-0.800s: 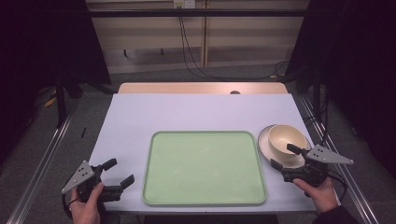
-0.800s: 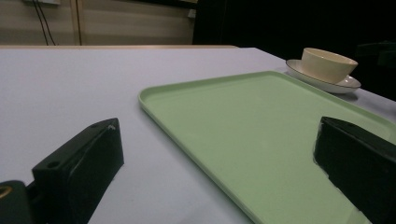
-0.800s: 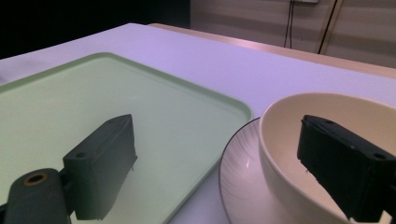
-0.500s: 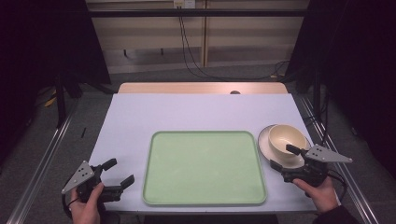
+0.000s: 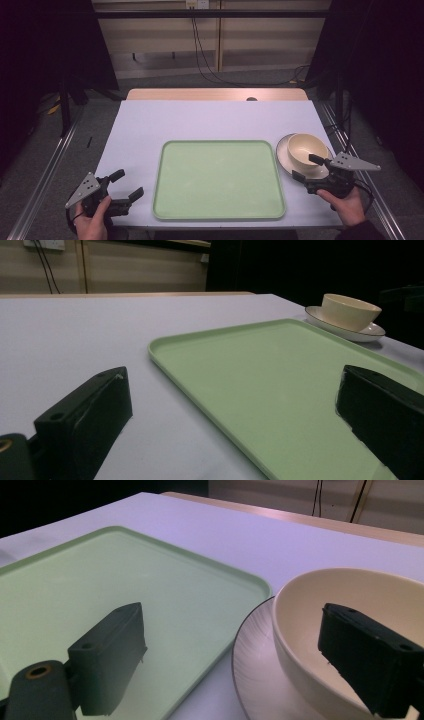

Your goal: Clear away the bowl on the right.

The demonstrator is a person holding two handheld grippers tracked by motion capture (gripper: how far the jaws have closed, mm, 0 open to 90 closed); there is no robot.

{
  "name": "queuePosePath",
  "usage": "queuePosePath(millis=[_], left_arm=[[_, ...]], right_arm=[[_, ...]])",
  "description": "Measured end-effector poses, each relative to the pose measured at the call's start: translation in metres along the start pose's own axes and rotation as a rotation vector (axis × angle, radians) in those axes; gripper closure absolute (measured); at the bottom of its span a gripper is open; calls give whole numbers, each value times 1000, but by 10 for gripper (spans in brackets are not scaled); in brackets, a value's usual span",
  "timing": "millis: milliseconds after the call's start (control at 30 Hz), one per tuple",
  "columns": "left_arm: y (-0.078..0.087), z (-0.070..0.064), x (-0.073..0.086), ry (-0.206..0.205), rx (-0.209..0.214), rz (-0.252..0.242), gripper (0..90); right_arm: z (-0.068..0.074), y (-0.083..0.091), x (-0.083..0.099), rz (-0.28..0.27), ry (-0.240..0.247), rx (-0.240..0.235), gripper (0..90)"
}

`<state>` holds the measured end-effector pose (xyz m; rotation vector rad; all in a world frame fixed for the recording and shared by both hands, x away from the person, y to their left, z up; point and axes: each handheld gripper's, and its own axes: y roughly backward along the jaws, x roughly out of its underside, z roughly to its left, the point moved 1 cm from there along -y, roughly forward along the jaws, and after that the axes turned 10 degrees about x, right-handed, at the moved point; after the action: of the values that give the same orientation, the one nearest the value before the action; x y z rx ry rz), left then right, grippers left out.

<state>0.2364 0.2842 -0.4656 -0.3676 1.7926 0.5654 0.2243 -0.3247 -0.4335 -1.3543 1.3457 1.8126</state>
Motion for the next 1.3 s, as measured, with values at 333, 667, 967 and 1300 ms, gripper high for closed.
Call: queuePosePath(millis=[333, 667, 967, 1300], left_arm=[[0, 0, 0, -3, 2, 6, 14], [-1, 0, 0, -3, -2, 8, 15], [-2, 0, 0, 1, -1, 8, 15], [-2, 1, 0, -5, 2, 26, 15]], right_arm=[[-7, 1, -5, 23, 3, 4, 163], [-37, 8, -13, 65, -47, 43, 184], [-60, 6, -22, 122, -49, 36, 225], [-73, -11, -40, 251, -16, -7, 163]])
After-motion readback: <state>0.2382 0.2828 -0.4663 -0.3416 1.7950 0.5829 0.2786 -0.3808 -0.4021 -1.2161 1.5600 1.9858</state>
